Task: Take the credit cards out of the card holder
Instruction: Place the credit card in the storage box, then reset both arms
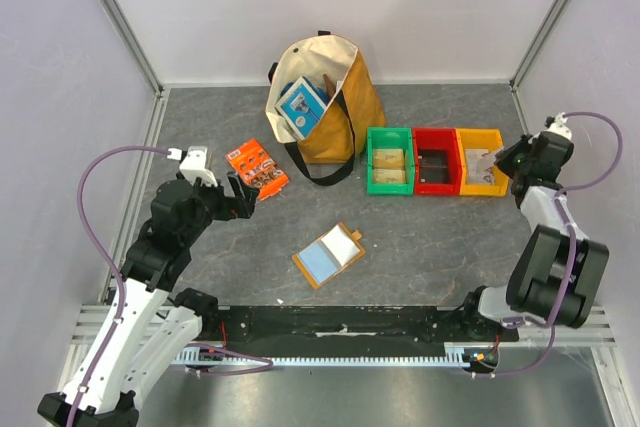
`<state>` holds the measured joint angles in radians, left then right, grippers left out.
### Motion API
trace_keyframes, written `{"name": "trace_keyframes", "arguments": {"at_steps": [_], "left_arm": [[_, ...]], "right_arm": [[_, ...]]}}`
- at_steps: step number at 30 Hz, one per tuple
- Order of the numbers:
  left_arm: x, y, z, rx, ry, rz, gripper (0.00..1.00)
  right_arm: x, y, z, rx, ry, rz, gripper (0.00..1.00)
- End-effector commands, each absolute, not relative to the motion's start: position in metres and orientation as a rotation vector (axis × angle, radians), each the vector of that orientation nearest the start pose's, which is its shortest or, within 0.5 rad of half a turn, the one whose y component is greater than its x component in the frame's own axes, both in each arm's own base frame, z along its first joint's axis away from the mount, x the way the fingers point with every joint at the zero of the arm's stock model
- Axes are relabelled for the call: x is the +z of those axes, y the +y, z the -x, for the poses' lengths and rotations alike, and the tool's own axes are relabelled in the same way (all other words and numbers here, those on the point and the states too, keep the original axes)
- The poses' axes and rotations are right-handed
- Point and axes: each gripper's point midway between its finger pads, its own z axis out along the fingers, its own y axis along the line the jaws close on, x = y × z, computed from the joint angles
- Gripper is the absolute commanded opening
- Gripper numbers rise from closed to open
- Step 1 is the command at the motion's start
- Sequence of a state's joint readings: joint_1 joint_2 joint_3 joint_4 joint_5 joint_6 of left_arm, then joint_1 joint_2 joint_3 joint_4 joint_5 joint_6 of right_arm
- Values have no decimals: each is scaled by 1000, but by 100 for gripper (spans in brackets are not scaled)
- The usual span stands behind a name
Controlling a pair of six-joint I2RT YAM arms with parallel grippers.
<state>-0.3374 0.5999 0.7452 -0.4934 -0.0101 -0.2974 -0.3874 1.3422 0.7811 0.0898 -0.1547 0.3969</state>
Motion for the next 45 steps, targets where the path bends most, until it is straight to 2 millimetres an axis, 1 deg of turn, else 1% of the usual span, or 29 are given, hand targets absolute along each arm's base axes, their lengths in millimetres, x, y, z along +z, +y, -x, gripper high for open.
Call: {"name": "trace_keyframes", "arguments": {"at_steps": [1,4,6,7,8,9,11,13,15,18,21,23,24,27,28,29,30,32,34,36,37,39,40,42,43,44,45], "left_arm": [[230,-89,-240,-365,1943,-59,96],[230,-89,-240,-362,1943,-59,96],[229,-88,-241,-357,1945,-53,96],[229,-88,-241,-360,1943,-54,96],[229,-87,-242,-357,1942,-48,96],[230,-87,-242,-359,1939,-50,96],[229,-87,-242,-362,1940,-48,96],[230,-88,-242,-372,1935,-49,96],[233,-88,-243,-379,1924,-46,96],[237,-85,-244,-375,1907,-27,96],[244,-78,-246,-355,1868,16,97],[253,-74,-245,-346,1823,43,99],[258,-69,-245,-338,1798,69,99],[277,-57,-238,-321,1698,132,99],[282,-52,-236,-314,1665,155,99],[289,-45,-232,-306,1620,188,99],[295,-40,-229,-305,1578,225,99],[305,-31,-221,-306,1495,263,99],[313,-25,-211,-303,1435,266,99],[319,-19,-203,-306,1376,281,99],[322,-17,-198,-310,1348,287,99],[326,-14,-190,-314,1306,285,99],[329,-11,-186,-313,1280,295,99],[329,-9,-184,-311,1261,301,99],[329,-8,-184,-309,1261,301,99],[329,-8,-184,-306,1259,302,99],[328,-8,-184,-306,1260,305,99]], "right_arm": [[132,-88,-410,365,1987,-569,0],[115,-82,-414,433,2023,-568,0],[109,-82,-413,438,2035,-577,0],[108,-85,-412,428,2033,-594,5],[109,-89,-410,403,2027,-620,14],[109,-95,-406,366,2026,-652,25],[115,-106,-399,281,2014,-694,46],[126,-112,-392,224,1996,-707,62],[143,-115,-386,186,1966,-707,73],[171,-116,-376,149,1917,-699,82],[211,-112,-365,144,1840,-671,88],[244,-104,-354,160,1767,-636,94],[256,-100,-349,168,1741,-631,98],[299,-87,-332,208,1642,-595,98],[311,-81,-329,223,1632,-578,98],[319,-76,-327,235,1643,-560,98],[336,-69,-324,238,1632,-525,98],[356,-60,-317,211,1633,-471,98],[375,-53,-305,142,1631,-425,98],[388,-50,-290,63,1622,-406,98],[396,-50,-280,18,1600,-407,98],[410,-43,-261,-21,1540,-379,98],[417,-45,-249,-55,1500,-381,98],[422,-49,-230,-85,1437,-401,98],[423,-44,-223,-70,1411,-387,98],[420,-42,-218,-64,1396,-378,98],[419,-45,-211,-67,1365,-395,98]]}}
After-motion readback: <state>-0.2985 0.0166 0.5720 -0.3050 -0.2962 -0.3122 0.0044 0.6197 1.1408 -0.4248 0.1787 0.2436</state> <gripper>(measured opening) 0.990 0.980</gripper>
